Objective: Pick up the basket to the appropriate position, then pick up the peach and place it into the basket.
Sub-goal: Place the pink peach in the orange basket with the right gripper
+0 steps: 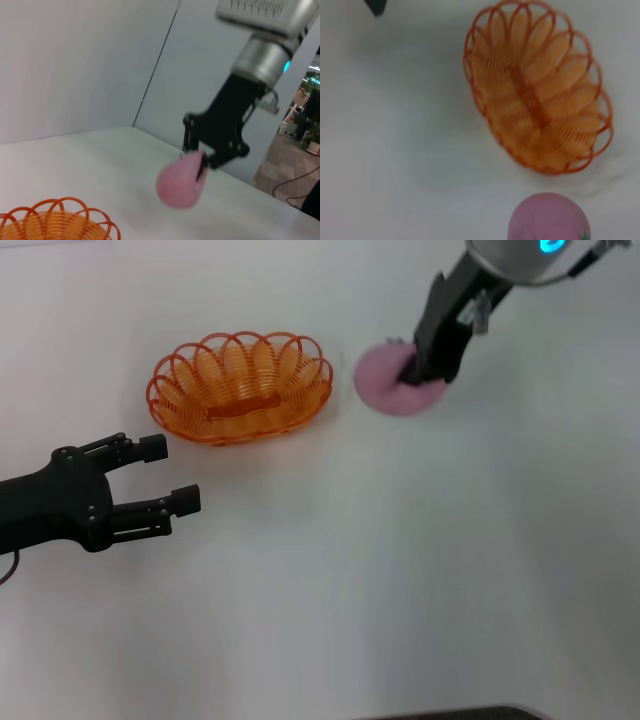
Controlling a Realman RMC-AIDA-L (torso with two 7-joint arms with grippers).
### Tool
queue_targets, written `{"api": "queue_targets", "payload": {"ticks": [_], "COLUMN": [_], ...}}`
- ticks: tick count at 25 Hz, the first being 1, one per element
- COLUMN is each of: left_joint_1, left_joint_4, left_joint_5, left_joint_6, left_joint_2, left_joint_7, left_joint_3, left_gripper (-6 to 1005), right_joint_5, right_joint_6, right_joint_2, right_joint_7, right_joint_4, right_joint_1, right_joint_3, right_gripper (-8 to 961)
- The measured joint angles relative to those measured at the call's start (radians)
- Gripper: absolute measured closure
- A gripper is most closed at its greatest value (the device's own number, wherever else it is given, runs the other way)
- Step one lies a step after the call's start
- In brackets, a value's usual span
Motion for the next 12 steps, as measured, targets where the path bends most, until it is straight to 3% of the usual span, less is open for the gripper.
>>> {"api": "queue_targets", "payload": {"ticks": [6,12], "left_joint_1": [0.000,-0.001], "left_joint_4": [0.000,0.000], "left_joint_5": [0.000,0.000], "left_joint_6": [0.005,0.012], "left_joint_2": [0.000,0.000], "left_joint_7": [0.000,0.000], "left_joint_3": [0.003,0.004], "left_gripper": [113,113], "right_joint_5": [-0.005,-0.004], "right_joint_6": [-0.019,0.079], "right_joint_2": [0.008,0.014], "right_joint_7": [-0.014,-0.028], "right_joint_4": [-0.084,-0.040], "right_joint_1": [0.052,0.083], "right_joint_3": [0.041,0.021], "right_gripper": [897,898]}}
